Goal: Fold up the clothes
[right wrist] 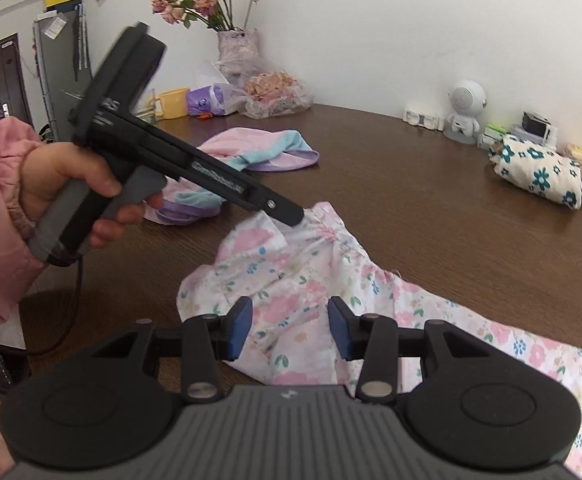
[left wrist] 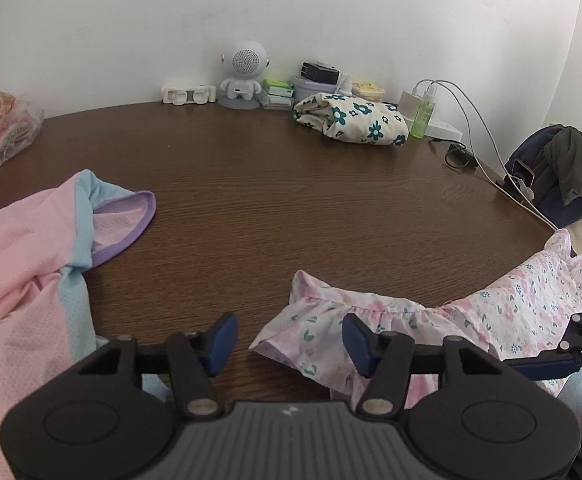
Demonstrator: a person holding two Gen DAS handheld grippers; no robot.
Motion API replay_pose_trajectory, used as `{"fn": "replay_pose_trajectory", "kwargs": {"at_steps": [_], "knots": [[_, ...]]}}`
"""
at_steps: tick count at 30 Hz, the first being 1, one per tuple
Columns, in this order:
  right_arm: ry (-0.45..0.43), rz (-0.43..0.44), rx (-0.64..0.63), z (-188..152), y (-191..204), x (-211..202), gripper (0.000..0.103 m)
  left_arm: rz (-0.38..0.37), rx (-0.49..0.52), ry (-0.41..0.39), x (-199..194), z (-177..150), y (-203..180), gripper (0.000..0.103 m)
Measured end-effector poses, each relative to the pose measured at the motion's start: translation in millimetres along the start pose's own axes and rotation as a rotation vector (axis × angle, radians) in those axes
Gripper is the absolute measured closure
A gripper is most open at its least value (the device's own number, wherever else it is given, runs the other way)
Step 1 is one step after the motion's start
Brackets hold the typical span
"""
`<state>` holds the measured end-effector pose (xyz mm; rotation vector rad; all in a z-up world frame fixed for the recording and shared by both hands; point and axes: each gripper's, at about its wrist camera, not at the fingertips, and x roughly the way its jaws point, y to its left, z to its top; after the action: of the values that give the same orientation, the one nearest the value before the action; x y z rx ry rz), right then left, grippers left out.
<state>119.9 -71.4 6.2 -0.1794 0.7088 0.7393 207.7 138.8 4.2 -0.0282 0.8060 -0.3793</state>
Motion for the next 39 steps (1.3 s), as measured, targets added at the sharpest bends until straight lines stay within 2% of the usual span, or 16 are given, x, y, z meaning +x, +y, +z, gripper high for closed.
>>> {"fn": "replay_pose_trajectory", "kwargs": {"at_steps": [1,2,3,5,8,13,20,21,24,26,27,33,36,37,38,39], "knots": [[-0.002,0.011,-0.01,2,3,0,0.061,-0.006,-0.001,0.012,2,0,0,0.067],[-0.004,0.022,-0.02,4,5,1,0.061,-0.019,-0.004,0.021,4,0,1,0.089],[-0.006,0.033,-0.03,6,8,1,0.061,-0.032,-0.008,0.03,5,0,1,0.098],[-0.009,0.055,-0.05,10,13,2,0.061,-0.031,0.016,0.016,2,1,-3,0.101],[-0.009,0.082,-0.075,15,19,5,0.061,-0.022,0.052,-0.024,-9,7,-10,0.103],[0.061,0.061,-0.03,8,14,26,0.061,-0.093,0.063,-0.097,-41,20,-28,0.103],[0.055,0.042,-0.041,6,15,31,0.06,-0.193,0.038,-0.126,-71,15,-50,0.102],[0.055,0.04,-0.043,6,16,31,0.059,-0.164,0.041,-0.126,-70,15,-50,0.102],[0.052,0.037,-0.048,5,17,31,0.058,-0.075,-0.017,-0.092,-54,16,-32,0.088],[0.05,0.039,-0.05,4,16,31,0.058,-0.026,-0.087,-0.06,-40,17,-12,0.065],[0.05,0.04,-0.051,4,16,31,0.058,-0.021,-0.122,-0.041,-34,18,-3,0.06],[0.045,0.05,-0.059,3,15,30,0.056,-0.096,-0.193,0.053,-8,16,24,0.05],[0.043,0.054,-0.063,2,15,31,0.055,-0.081,-0.18,0.09,4,15,24,0.054],[0.042,0.055,-0.063,2,15,31,0.055,-0.067,-0.173,0.102,9,14,23,0.06],[0.042,0.057,-0.062,2,14,31,0.055,-0.073,-0.176,0.108,11,14,25,0.081],[0.042,0.058,-0.061,3,14,31,0.055,-0.08,-0.167,0.095,9,15,23,0.095]]}}
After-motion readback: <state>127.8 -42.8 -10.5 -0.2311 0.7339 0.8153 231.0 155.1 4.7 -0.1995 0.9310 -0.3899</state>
